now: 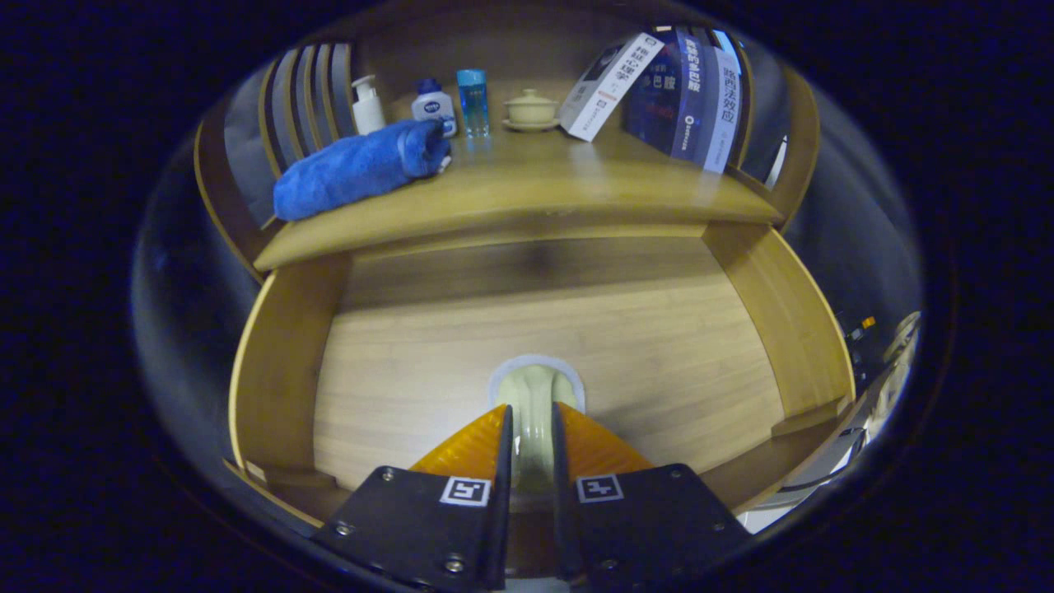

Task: Pull open the drawer, take out the items inside it, and place them on the countertop above the cabinet.

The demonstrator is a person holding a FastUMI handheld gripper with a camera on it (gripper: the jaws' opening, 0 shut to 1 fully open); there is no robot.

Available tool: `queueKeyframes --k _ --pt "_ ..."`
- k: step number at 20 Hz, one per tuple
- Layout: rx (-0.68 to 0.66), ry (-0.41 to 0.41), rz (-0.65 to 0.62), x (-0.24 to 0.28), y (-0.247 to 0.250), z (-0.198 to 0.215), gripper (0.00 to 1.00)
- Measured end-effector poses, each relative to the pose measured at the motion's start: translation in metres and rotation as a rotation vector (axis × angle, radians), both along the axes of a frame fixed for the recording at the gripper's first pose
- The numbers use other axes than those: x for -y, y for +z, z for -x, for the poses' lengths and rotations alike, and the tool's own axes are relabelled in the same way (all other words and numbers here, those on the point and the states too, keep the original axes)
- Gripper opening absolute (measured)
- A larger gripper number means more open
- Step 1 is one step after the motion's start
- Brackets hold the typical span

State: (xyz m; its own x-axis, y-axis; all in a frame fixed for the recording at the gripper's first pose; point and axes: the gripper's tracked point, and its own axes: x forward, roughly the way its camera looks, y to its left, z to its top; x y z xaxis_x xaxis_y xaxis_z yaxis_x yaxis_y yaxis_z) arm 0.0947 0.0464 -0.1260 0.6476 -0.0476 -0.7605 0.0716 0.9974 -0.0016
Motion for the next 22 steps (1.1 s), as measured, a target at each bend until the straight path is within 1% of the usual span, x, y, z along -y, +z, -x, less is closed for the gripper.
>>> queueKeyframes --k 6,8,10,12,14,16,19,21,22 --pt "0.153 -0.009 -0.005 0.004 0.062 -0.007 0.24" --pt "0.215 -0.019 -0.009 0.009 0.086 -0.006 0.24" --pt "0.267 -0.034 -0.005 0.014 0.100 -0.008 0.24" --pt "0.243 -0.034 0.016 0.015 0.088 -0.007 0.23" --pt "0.154 -0.008 0.015 0.013 0.063 -0.008 0.23" --pt "0.056 -0.011 0.020 0.012 0.030 -0.002 0.24" --pt "-0.058 -0.030 0.032 0.021 -0.012 0.000 0.70" --pt "-0.087 -0.018 0.032 0.018 -0.027 -0.003 1.00" --pt "-0.098 -0.003 0.024 0.013 -0.032 -0.005 1.00"
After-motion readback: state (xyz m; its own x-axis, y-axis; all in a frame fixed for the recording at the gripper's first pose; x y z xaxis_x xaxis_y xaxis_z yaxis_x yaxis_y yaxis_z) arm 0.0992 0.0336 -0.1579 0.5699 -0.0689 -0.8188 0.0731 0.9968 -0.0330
